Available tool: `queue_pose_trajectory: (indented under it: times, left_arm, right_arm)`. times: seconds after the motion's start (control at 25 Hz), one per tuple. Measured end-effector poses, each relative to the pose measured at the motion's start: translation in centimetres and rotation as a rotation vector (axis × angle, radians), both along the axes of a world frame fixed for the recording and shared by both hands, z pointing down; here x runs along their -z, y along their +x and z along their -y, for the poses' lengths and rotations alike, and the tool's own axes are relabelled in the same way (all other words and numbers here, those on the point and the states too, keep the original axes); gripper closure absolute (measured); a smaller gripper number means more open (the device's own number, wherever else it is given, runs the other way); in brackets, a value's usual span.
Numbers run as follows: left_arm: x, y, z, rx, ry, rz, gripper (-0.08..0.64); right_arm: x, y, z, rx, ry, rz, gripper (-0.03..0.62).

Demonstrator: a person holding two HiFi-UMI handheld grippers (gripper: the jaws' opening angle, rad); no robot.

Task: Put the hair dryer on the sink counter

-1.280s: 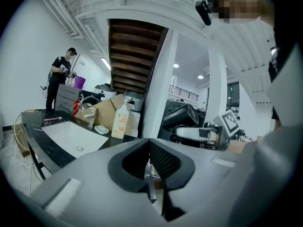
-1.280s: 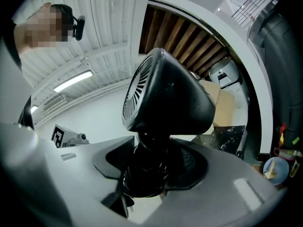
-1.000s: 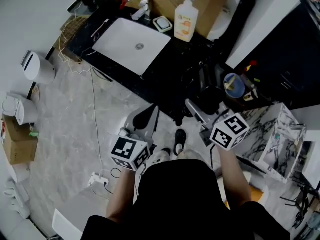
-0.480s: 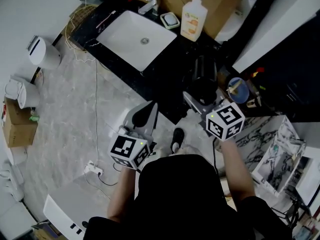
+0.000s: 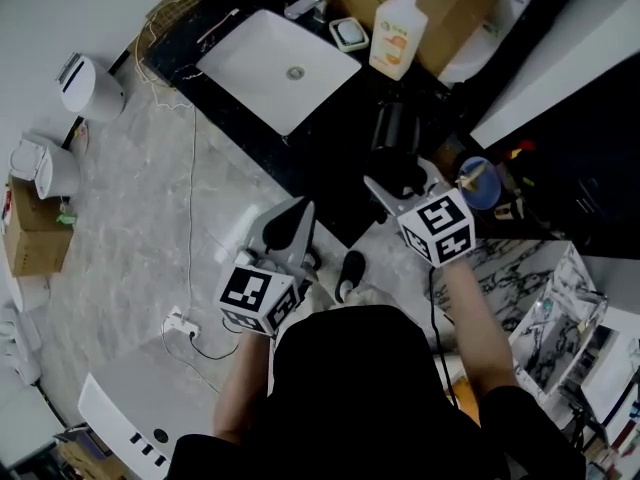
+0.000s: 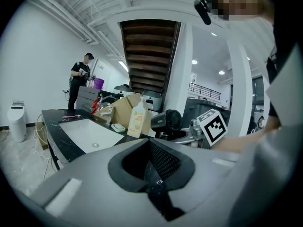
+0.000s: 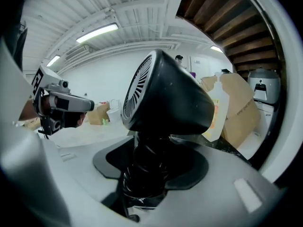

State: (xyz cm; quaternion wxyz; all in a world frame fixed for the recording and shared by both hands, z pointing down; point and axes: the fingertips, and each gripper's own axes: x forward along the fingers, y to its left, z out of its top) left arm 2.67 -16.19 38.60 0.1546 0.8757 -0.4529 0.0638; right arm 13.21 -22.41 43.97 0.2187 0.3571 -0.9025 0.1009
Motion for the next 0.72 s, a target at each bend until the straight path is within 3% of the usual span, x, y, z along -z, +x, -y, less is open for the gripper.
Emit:
queue_pose_trajectory:
  times: [0.2,0.72]
  left_arm:
    - [-0.7,-0.7,0.5,0.012,-0.023,-0.016,0.561]
    - [-2.1,-1.4,3.1,-0.001,-0.057,-0.039,0.561]
  right_arm:
    - [-1.9,0.2,1.0,0.016,-0.005,-0.138,0.376]
    - [-5.9,-1.4,3.0,0.078,-0.099,-0.283,0.376]
